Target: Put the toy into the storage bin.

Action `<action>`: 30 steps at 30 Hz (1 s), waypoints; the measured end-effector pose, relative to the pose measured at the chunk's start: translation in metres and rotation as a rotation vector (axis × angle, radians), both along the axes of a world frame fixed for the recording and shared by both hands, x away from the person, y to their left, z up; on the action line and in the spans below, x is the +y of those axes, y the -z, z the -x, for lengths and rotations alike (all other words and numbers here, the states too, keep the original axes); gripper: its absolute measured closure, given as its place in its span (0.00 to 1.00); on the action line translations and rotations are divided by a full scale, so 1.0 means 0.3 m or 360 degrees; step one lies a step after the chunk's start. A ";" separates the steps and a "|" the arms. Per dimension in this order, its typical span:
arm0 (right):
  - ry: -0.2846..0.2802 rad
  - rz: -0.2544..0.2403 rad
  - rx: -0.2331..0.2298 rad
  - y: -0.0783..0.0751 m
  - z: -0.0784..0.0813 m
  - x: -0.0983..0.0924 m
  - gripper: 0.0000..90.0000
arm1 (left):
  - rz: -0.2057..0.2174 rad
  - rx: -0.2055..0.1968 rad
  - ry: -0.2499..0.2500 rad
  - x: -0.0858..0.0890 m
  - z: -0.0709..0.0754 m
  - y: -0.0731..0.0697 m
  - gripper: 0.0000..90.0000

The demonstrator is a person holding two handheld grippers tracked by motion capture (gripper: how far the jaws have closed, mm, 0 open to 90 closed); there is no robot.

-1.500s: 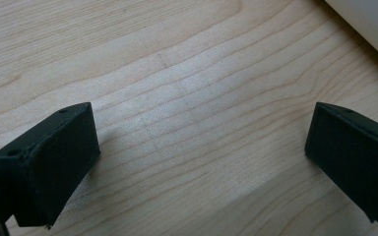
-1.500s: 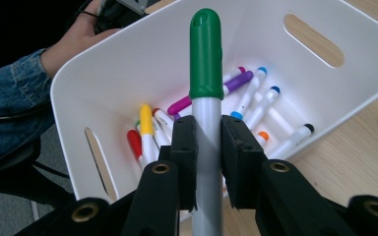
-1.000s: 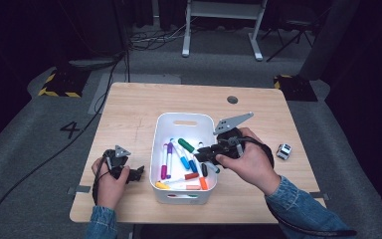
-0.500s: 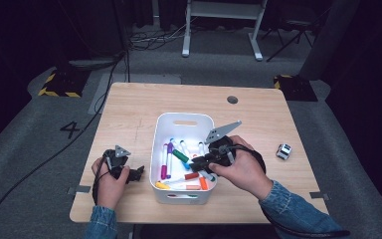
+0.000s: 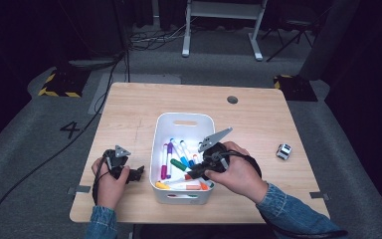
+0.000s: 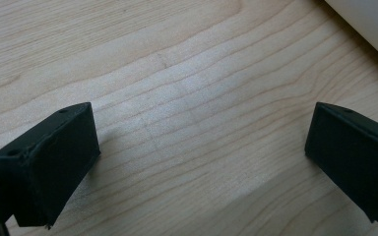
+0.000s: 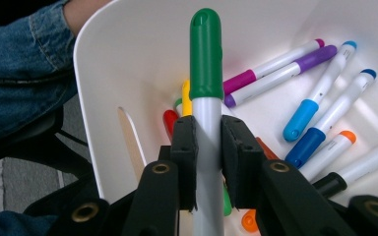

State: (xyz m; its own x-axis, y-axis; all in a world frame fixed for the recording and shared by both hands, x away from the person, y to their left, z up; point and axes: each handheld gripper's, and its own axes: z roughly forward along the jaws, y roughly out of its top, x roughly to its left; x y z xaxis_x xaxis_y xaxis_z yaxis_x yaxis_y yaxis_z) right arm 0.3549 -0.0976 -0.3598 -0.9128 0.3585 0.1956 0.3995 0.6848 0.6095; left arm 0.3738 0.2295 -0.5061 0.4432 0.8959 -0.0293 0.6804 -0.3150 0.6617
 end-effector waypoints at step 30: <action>0.0172 -0.0176 -0.0251 -0.052 -0.095 -0.236 0.43 | -0.0004 0.0001 -0.0007 -0.001 0.003 -0.001 0.00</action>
State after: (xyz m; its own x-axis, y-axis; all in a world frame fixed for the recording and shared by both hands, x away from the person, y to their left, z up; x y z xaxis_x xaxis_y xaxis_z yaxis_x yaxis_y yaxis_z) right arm 0.3833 -0.1683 -0.3444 -0.8926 0.4402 0.0971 0.3610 0.5688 0.7390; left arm 0.3728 0.2293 -0.5058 0.4391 0.8980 -0.0274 0.6822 -0.3135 0.6605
